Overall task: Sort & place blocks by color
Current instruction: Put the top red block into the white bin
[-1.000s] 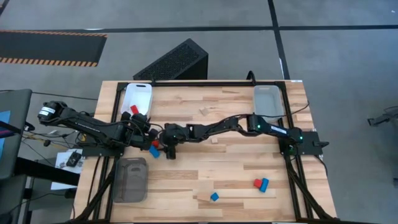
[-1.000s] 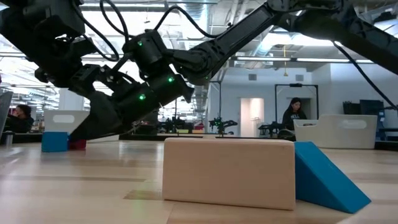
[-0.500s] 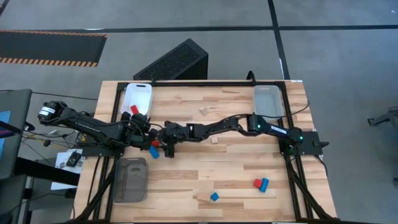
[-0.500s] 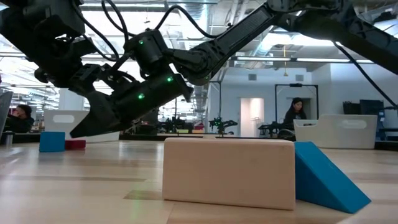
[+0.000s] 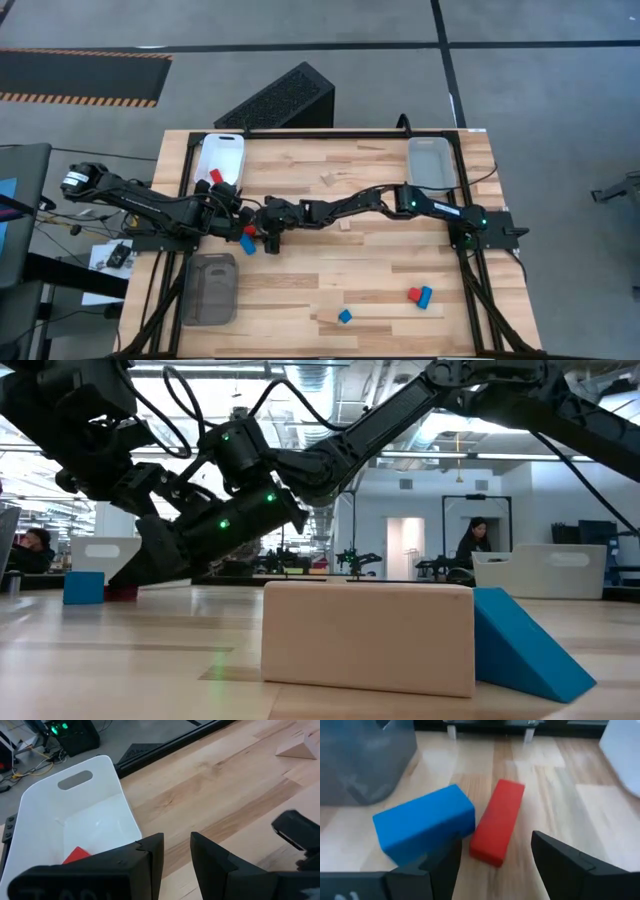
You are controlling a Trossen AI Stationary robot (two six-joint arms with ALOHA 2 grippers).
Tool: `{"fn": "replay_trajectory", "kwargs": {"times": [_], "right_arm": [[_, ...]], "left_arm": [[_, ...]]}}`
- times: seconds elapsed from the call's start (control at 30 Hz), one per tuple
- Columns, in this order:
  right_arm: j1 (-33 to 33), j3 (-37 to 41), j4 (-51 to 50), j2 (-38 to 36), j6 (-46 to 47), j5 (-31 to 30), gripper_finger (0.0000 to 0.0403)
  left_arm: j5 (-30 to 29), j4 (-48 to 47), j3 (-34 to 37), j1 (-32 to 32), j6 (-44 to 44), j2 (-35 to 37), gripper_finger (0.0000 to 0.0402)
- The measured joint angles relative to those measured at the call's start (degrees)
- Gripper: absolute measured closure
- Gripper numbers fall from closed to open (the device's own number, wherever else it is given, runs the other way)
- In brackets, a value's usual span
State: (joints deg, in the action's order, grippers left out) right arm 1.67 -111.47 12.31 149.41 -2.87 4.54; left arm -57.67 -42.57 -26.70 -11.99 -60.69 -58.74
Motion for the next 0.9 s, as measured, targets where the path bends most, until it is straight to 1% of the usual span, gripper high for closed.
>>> {"fn": "replay_trajectory", "kwargs": {"times": [0.17, 0.43, 0.57, 0.9], "right_arm": [[0.1, 0.0, -0.4, 0.0, 0.0, 0.0, 0.0149], [0.1, 0.0, -0.7, 0.0, -0.2, 0.0, 0.0199], [0.2, 0.0, -0.9, 0.0, -0.1, 0.0, 0.0218], [1.1, 0.0, -1.8, 0.0, 1.1, 0.1, 0.0227]], "left_arm": [[0.0, 0.0, 0.0, 0.0, 0.0, 0.0, 0.0314], [0.0, 0.0, 0.0, 0.0, 0.0, 0.0, 0.0314], [0.0, 0.0, 0.0, 0.0, -0.1, 0.0, 0.0314], [0.0, 0.0, 0.0, 0.0, -0.2, 0.0, 0.0314]]}}
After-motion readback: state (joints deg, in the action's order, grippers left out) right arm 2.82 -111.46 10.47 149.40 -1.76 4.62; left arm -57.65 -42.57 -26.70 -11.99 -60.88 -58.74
